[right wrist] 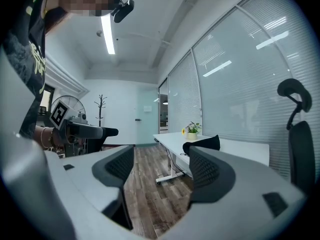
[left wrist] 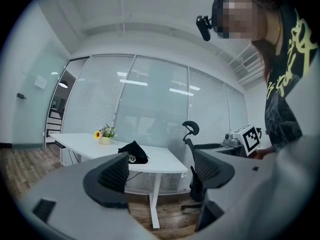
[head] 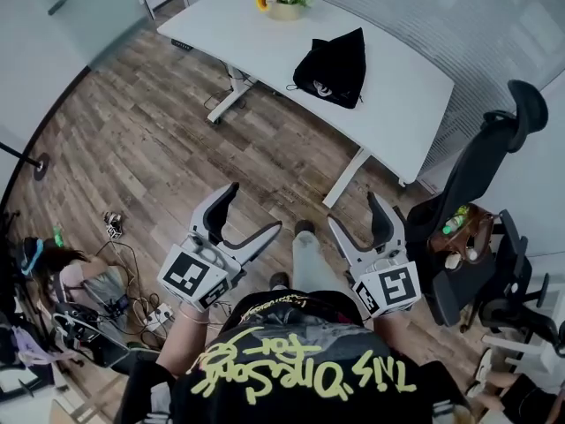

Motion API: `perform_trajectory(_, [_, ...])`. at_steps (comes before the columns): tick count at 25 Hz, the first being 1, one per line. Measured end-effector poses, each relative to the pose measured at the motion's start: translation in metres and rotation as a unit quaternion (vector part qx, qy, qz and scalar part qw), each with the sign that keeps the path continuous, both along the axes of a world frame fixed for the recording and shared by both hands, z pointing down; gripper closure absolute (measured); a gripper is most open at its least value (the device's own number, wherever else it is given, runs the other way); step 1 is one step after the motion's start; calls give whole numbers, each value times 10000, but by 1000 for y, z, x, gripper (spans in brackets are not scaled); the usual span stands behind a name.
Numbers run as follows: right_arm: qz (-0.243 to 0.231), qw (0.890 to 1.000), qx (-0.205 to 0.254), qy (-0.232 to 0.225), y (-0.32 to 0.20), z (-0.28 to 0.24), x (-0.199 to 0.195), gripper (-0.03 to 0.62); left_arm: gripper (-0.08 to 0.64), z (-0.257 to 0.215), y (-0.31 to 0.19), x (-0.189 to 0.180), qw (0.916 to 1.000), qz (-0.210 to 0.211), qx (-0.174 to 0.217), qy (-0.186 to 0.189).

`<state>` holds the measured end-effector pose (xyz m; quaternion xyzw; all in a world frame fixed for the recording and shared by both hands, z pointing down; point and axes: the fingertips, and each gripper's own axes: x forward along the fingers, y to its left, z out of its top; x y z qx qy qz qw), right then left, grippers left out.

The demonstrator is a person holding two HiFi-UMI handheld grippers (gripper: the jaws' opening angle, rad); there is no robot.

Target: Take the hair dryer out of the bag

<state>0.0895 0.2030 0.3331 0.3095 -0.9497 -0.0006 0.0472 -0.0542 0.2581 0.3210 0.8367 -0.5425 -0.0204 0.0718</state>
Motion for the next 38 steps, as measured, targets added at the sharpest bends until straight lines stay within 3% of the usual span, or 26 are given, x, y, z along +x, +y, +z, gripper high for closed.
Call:
perform_trajectory(9, [-37, 10000, -93, 5, -50, 13, -6, 262, 156, 4, -48, -9, 9999, -108, 23, -8])
perform_trajectory(21, [-113, 9998, 69, -163, -185, 2, -39, 262, 156, 3, -174, -38, 9997, -106, 28, -211])
perform_trajectory(38, [-145, 9998, 48, -133, -334, -6, -61, 262, 156, -7, -328, -59, 9998, -130, 103, -135])
